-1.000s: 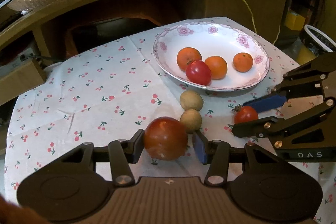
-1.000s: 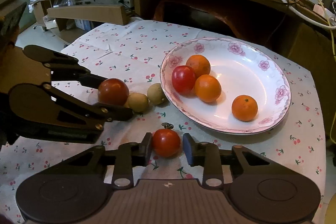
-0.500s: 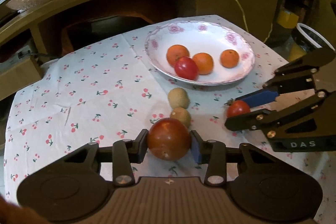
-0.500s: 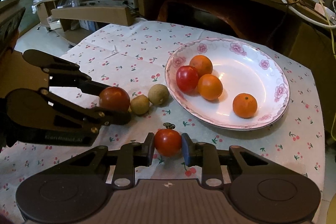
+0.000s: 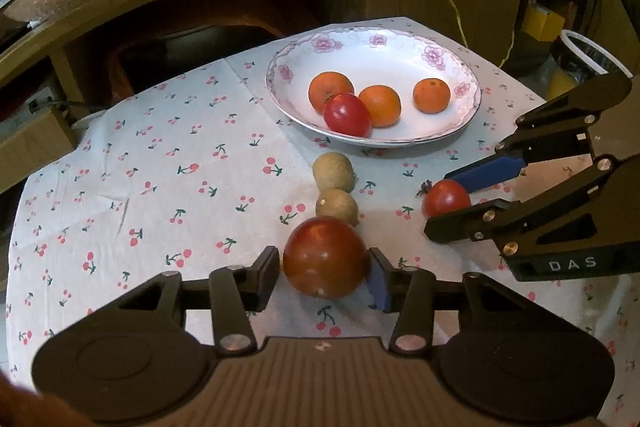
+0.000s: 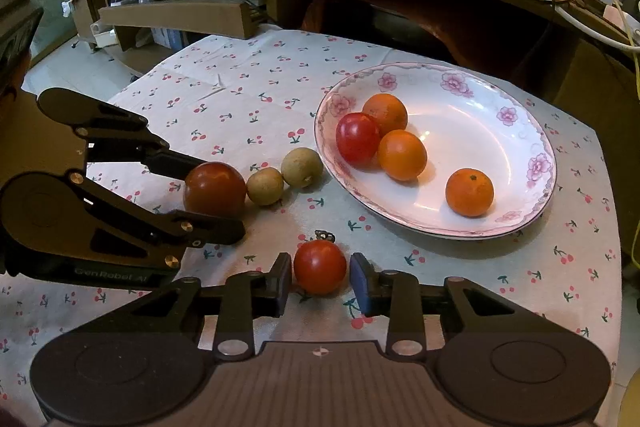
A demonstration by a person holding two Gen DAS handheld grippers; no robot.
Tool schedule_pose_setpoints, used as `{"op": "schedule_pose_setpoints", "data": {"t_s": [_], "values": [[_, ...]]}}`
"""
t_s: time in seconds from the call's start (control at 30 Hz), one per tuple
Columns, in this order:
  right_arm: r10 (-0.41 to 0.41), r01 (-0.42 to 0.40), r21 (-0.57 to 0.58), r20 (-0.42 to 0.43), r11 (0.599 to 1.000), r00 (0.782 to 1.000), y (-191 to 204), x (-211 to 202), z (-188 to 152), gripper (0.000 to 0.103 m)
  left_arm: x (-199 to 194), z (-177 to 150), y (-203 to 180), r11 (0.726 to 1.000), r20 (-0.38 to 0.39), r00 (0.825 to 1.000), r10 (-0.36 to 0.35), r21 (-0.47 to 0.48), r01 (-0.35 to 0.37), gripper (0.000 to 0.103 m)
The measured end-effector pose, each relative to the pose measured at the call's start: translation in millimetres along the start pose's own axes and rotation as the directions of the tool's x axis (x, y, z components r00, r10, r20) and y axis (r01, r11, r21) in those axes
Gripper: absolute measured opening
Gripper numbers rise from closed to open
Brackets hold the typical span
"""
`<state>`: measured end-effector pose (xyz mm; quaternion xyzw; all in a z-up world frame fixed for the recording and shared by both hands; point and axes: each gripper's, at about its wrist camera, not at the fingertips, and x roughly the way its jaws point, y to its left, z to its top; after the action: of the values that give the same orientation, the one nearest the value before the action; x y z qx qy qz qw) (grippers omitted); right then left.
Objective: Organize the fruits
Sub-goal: 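Carry both fruits into the plate and open both grippers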
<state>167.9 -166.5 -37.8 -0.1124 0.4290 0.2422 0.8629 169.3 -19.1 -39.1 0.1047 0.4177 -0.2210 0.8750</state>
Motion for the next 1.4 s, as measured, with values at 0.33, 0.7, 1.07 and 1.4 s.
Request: {"op": "schedule_pose_setpoints", "data": {"t_s": [0.33,0.7,1.07,1.4], "values": [[-0.018,0.018,0.001,-0.007,1.0,1.0,0.1,-2.2,1.7,0.027,-3.6,2.5,-2.4,1.0,0.0,1.0,-0.018,-0.022,0.018,0.046],[-0.02,0.019,0.037,0.044,0.999,0.999,-5.6,-19.2,11.1,0.027,-14.3,22.2,-10.9,0.999,0.054,0.998,-0.041,-0.029,0.043,0.046],[-0.117,0.106,0.123,0.086,0.987,0.989,-38.2,-22.6,23.5,0.027,9.2,62.3,-20.4,0.999,0.079,0.997,-0.023,-0.032,0.026,0.045],[-0.151,0.137,0.175,0.066,0.975,0.986,-61.1,-10.6,23.6,0.028,29.7,74.3,-28.1,1.0,0.079,0.996,-0.029,0.0,0.029,0.045]]}}
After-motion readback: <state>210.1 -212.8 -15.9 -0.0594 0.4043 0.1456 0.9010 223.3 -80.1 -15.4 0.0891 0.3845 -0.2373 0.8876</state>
